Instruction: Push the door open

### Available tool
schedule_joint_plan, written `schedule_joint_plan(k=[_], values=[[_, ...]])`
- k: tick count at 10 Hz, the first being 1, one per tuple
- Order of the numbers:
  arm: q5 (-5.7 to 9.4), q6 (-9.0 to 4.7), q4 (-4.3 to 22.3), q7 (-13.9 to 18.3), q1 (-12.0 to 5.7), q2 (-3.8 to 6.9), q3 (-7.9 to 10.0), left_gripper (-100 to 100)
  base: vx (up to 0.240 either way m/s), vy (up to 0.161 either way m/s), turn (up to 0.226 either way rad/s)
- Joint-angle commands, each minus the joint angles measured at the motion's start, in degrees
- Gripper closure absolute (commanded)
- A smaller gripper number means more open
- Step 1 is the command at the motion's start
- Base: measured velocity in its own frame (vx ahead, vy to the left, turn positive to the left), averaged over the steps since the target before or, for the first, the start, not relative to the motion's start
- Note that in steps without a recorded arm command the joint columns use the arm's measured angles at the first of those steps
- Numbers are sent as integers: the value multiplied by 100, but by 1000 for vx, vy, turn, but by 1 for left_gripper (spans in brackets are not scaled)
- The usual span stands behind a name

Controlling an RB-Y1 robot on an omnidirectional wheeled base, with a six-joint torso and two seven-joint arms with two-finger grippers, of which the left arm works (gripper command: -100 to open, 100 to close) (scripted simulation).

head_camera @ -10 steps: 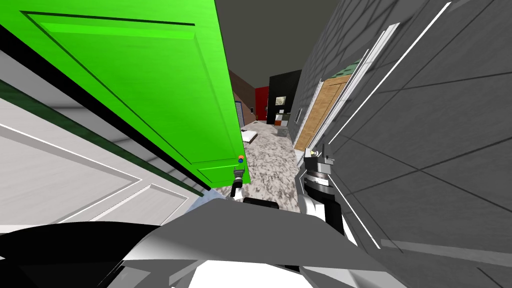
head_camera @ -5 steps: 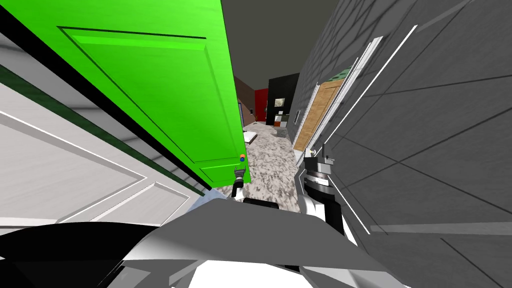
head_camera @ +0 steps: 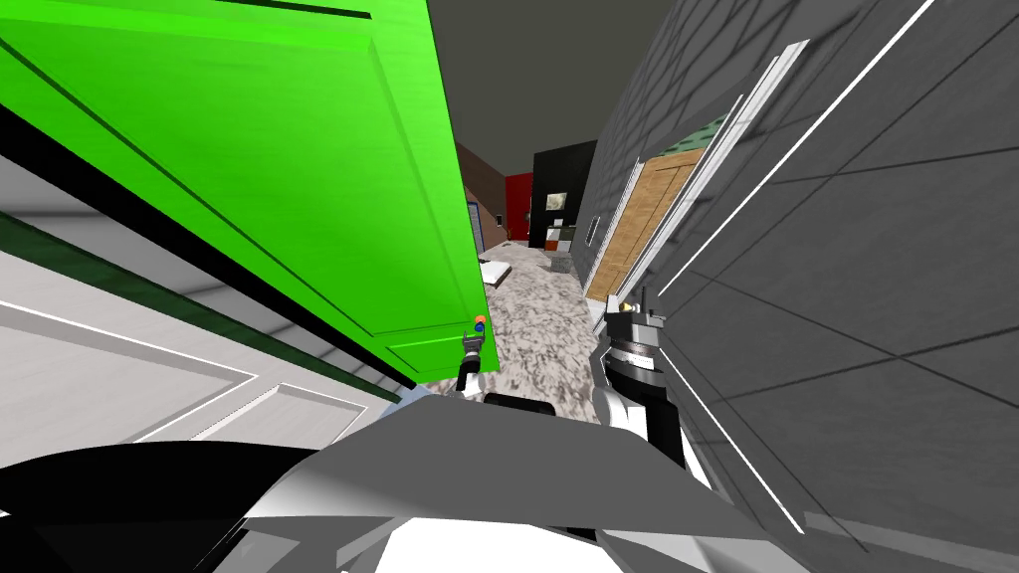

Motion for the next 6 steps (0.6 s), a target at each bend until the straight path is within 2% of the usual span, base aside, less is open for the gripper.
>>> schedule_joint_plan(k=[1,2,3,4,6], values=[[9,-21,32,25,-15,-69,12,-100,160,40,-8],[15,-28,40,37,-17,-185,19,-100,186,46,-19],[9,-48,70,40,-8,-121,11,-100,86,23,-9],[9,-48,70,40,-8,-121,11,100,-17,-4,8],[9,-48,70,40,-8,-121,11,100,-29,-9,1]])
